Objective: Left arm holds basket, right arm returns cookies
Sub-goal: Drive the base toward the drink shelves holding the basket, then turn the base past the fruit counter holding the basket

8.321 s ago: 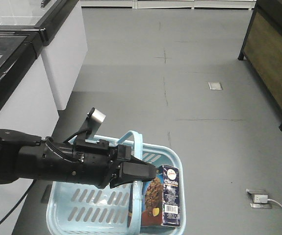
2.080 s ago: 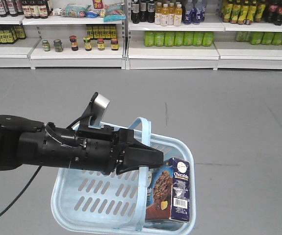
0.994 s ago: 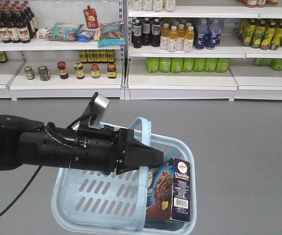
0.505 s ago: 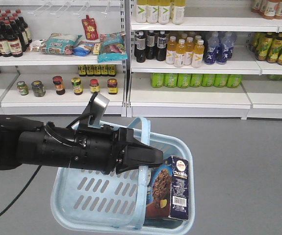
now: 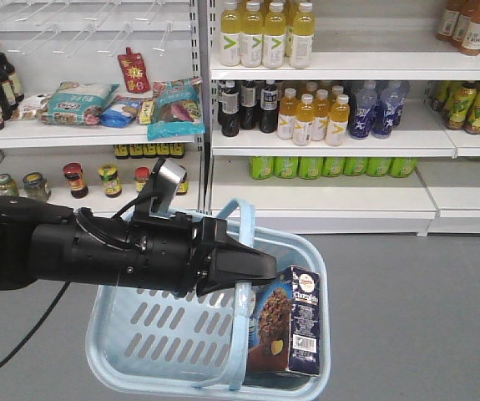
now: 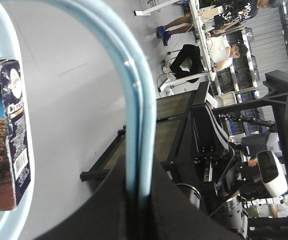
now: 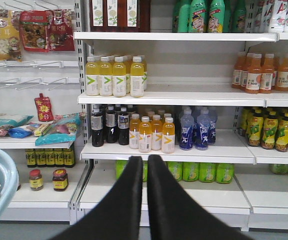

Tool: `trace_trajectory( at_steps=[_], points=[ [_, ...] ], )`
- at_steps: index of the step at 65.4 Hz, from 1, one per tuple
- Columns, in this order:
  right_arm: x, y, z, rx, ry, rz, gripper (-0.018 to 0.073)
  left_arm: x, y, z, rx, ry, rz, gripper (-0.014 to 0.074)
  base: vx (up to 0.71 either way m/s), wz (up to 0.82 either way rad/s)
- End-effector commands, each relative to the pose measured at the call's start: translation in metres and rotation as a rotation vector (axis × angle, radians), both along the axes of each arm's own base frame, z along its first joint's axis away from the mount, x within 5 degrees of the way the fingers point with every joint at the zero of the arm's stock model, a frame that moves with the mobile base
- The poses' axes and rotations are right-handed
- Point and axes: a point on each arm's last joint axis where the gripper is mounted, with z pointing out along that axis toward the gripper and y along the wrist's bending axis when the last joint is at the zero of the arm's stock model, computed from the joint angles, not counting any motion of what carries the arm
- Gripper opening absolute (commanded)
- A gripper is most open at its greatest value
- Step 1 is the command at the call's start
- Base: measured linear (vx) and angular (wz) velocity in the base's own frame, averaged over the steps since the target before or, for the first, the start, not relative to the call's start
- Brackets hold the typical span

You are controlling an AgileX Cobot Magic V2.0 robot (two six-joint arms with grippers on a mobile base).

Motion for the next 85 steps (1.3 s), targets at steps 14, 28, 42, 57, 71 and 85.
trace_trajectory(
  at_steps=[14,28,42,57,71,85],
  points=[
    [-0.0006,0.0004,0.0019,-0.011,-0.072,0.001,-0.0006,-0.0031,-0.0022,0.0332,-0.16,-0.023,0.003,-0.0003,0.37,-0.14],
    [-0.0006,0.0004,0.0019,-0.011,-0.072,0.001,-0.0006,-0.0031,-0.0022,0.0332,-0.16,-0.023,0.003,-0.0003,0.34,-0.28],
    [-0.0006,0.0004,0.0019,-0.011,-0.072,0.001,-0.0006,-0.0031,-0.0022,0.0332,-0.16,-0.023,0.003,-0.0003,0.3,-0.57],
    [-0.0006,0.0004,0.0019,-0.011,-0.072,0.001,-0.0006,-0.003,-0.0022,0.0332,-0.159,-0.023,0.003,-0.0003,0.25,-0.81],
    [-0.0006,0.0004,0.0019,-0.011,-0.072,0.001,-0.0006,-0.0031,-0.0022,0.0332,-0.16,-0.023,0.003,-0.0003,0.22,-0.85],
    [-0.0006,0.0004,0.0019,-0.011,-0.072,0.001,-0.0006,-0.0031,-0.0022,0.0332,-0.16,-0.023,0.003,-0.0003,0.21,-0.81]
  ],
)
